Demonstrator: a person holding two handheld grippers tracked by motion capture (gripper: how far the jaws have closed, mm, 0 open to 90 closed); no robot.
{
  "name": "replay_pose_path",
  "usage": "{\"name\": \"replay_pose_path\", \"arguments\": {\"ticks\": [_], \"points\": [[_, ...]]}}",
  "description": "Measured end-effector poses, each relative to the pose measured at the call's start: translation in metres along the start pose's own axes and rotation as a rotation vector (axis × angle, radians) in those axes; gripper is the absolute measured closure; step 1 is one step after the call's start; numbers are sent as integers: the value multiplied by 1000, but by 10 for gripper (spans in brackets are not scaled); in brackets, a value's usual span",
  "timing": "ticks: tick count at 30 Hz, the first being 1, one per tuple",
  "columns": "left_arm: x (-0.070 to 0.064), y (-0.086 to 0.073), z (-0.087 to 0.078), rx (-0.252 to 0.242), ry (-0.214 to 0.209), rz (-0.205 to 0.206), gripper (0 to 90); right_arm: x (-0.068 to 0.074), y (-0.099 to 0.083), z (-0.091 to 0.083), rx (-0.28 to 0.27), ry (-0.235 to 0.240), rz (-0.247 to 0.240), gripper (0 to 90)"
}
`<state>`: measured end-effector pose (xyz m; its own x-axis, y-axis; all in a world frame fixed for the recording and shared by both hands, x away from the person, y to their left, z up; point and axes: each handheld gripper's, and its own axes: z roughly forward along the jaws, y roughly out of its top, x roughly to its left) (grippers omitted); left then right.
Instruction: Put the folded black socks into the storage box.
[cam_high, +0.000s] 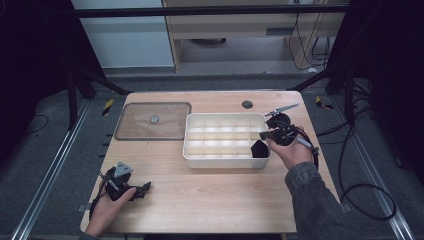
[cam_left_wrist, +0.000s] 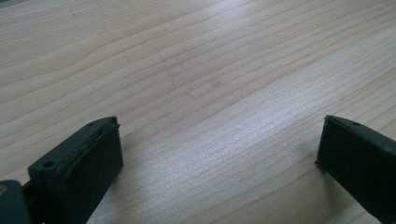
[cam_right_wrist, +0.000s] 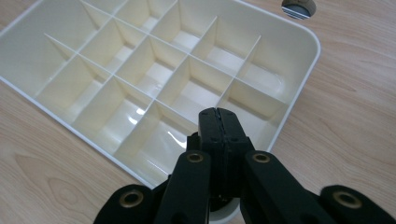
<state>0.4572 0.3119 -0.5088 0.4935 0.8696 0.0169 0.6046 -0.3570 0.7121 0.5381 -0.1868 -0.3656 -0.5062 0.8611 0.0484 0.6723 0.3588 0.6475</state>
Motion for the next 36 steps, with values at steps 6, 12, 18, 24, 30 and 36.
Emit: {"name": "replay_pose_path", "arguments": {"ticks": [6, 12, 18, 24, 30, 36], "points": [[0, 0, 0, 0, 0, 0, 0, 2, 4, -7, -25, 2, -5, 900], [0, 0, 0, 0, -1, 1, 0, 5, 8, -17, -56, 5, -13, 900], [0, 0, 0, 0, -3, 3, 0, 8, 6, -30, -101, 4, -15, 900], [0, 0, 0, 0, -2, 3, 0, 9, -1, -44, -148, -7, -17, 900], [0, 0, 0, 0, -3, 3, 0, 9, -9, -49, -169, -1, -16, 900], [0, 0, 0, 0, -2, 3, 0, 9, -17, -53, -179, -1, -11, 900]]}}
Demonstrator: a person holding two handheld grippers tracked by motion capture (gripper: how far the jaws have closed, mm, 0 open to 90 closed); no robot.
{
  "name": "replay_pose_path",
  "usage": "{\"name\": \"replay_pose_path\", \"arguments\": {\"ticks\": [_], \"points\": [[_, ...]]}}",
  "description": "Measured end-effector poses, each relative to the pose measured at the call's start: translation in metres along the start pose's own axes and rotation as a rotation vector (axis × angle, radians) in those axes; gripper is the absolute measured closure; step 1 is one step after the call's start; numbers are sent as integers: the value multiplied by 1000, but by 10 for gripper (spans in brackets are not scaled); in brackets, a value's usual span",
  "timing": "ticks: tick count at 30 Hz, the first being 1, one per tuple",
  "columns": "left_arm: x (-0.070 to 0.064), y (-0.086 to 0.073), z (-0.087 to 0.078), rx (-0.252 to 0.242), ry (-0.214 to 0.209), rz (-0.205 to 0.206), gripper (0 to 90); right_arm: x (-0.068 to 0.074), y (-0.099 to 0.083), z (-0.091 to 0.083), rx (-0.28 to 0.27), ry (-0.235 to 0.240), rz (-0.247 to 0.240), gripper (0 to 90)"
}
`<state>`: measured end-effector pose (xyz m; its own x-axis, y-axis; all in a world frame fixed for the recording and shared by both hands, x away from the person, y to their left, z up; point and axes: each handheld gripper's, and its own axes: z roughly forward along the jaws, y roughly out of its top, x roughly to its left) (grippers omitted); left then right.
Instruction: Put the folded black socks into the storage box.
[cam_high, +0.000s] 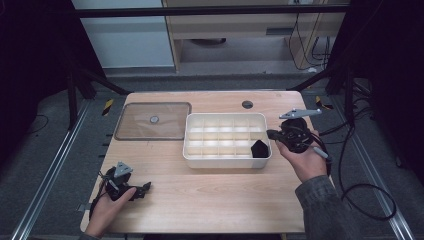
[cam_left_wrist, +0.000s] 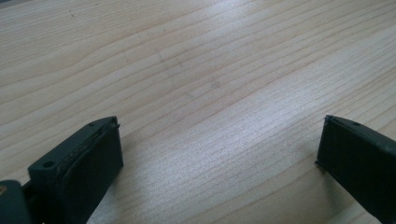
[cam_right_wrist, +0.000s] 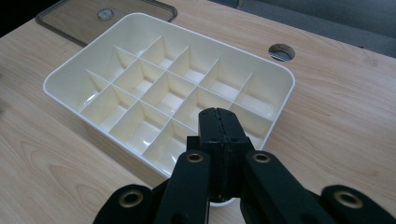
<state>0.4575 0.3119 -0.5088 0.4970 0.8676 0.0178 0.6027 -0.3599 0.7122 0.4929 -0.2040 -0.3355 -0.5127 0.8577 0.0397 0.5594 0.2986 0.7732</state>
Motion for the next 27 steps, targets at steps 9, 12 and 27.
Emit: {"name": "replay_pose_path", "arguments": {"ticks": [9, 12, 27], "points": [[0, 0, 0, 0, 0, 0, 0, -7, -12, -5, -8, -3, 18, 786], [0, 0, 0, 0, 0, 0, 0, -11, -20, -7, -7, -5, 42, 671], [0, 0, 0, 0, 0, 0, 0, -17, -53, -7, -27, -56, 47, 250]]}}
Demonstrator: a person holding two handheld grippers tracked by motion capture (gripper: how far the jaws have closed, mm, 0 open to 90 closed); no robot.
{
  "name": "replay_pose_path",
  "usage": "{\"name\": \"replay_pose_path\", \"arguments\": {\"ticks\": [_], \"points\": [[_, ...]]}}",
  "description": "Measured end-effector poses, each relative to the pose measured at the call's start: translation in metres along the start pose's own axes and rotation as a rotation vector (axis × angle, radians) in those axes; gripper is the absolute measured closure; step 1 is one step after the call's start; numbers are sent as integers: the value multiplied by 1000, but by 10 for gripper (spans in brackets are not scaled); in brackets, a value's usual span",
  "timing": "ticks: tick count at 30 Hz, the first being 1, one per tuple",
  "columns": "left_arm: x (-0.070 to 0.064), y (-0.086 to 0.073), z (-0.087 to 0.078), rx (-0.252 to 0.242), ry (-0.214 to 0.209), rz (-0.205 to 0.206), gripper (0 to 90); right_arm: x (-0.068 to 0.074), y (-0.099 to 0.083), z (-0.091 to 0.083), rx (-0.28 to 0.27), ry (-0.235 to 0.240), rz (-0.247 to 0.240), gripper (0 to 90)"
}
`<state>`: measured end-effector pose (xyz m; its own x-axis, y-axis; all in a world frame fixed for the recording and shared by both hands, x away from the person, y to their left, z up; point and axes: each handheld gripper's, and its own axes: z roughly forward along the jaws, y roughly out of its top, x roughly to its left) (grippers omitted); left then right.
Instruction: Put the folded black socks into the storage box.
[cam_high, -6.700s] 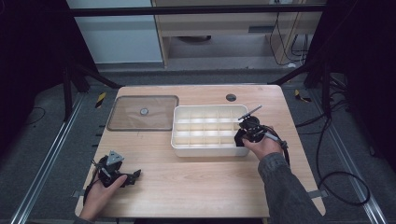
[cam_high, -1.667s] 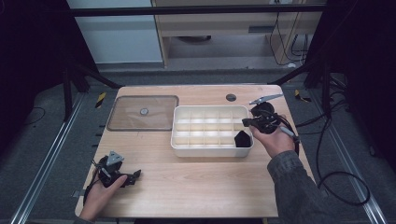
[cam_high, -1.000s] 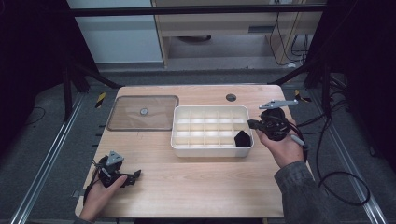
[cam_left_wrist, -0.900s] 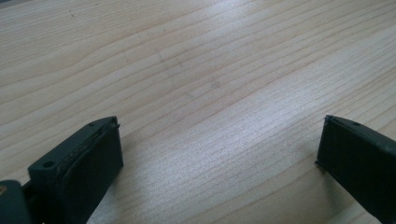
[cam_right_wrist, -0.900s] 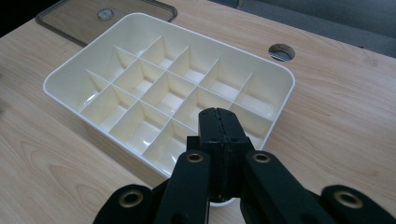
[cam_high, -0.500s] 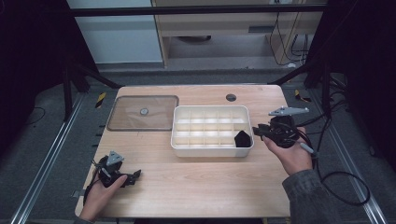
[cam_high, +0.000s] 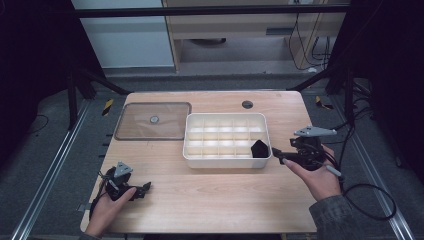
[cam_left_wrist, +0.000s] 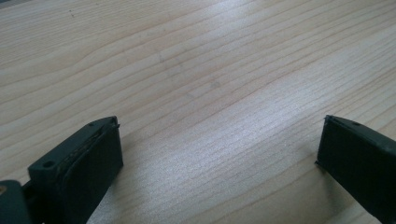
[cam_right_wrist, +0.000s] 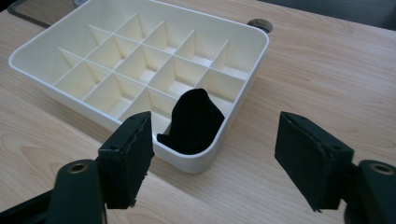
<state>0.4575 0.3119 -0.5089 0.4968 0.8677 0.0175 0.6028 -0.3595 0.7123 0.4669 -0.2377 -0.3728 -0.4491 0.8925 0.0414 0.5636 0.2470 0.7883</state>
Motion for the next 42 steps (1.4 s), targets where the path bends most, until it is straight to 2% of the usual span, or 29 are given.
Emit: {"name": "replay_pose_path", "arguments": {"ticks": [5, 9, 14, 19, 23, 26, 27, 29, 31, 33, 35, 42], "points": [[0, 0, 0, 4, -1, 3, 0, -3, -10, 1, -6, 8, 2, 130], [0, 0, 0, 2, -1, 4, 0, -6, -20, 4, 8, 22, -14, 97], [0, 0, 0, -1, -2, 2, 0, -10, -29, 8, 35, 23, -12, 103], [0, 0, 0, 0, -2, 2, 0, -16, -39, 10, 44, 19, 3, 163], [0, 0, 0, 0, -2, 3, 0, -22, -51, 12, 42, 17, -5, 159], [0, 0, 0, 0, -2, 2, 0, -25, -65, 18, 33, -2, -27, 144], [0, 0, 0, 0, -1, 2, 0, -25, -65, 18, 33, -2, -27, 144], [0, 0, 0, 0, -1, 2, 0, -26, -78, 26, 49, 0, -24, 136], [0, 0, 0, 0, -1, 2, 0, -25, -81, 27, 50, -1, -22, 135], [0, 0, 0, 0, -1, 2, 0, -24, -92, 33, 50, 10, -5, 135], [0, 0, 0, -1, -1, 2, 0, -23, -99, 37, 55, 10, -10, 129], [0, 0, 0, 0, -1, 2, 0, -20, -111, 45, 59, 12, -6, 126]]}}
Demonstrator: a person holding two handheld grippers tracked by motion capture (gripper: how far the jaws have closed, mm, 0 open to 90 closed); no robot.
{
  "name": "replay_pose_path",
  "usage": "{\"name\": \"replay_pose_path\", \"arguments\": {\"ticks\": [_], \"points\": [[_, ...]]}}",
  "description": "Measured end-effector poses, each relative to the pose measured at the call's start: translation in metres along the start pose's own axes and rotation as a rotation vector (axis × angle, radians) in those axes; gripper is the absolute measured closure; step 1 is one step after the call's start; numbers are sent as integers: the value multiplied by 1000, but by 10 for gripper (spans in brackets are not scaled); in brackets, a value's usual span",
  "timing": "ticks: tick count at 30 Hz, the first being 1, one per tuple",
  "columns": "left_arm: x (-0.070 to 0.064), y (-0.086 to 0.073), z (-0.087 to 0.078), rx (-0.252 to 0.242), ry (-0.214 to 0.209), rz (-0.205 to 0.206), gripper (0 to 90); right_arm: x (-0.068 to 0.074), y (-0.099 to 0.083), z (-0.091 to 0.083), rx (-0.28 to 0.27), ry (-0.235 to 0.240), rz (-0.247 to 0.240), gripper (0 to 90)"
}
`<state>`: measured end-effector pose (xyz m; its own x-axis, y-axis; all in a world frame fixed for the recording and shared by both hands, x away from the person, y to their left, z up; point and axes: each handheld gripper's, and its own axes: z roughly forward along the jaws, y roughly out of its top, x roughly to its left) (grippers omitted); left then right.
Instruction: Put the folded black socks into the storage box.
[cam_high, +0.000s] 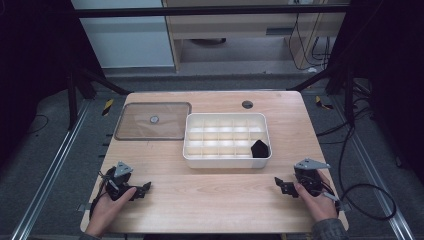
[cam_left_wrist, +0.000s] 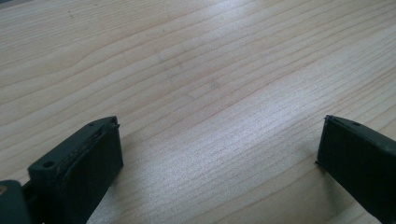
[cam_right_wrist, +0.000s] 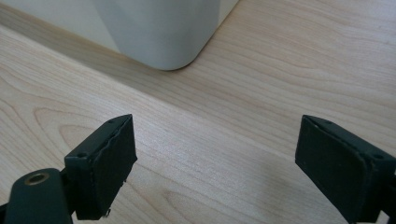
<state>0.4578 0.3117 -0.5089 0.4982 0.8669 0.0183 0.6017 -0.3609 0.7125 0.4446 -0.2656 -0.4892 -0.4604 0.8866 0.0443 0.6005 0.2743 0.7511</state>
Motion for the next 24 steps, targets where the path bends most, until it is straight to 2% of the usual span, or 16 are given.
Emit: {"name": "replay_pose_path", "arguments": {"ticks": [4, 9, 12, 16, 24], "points": [[0, 0, 0, 0, 0, 0, 0, 2, -6, 6, -9, -4, 6, 125], [0, 0, 0, 0, 0, 0, 0, 5, -11, 14, 8, -5, -5, 120], [0, 0, 0, 0, 0, 0, 0, 6, -11, 15, 14, -13, -14, 116], [0, 0, 0, 0, -1, 0, 0, 8, -11, 18, 24, -13, -1, 112], [0, 0, 0, 0, -1, 1, 0, 12, -12, 22, 27, -32, -26, 79]]}}
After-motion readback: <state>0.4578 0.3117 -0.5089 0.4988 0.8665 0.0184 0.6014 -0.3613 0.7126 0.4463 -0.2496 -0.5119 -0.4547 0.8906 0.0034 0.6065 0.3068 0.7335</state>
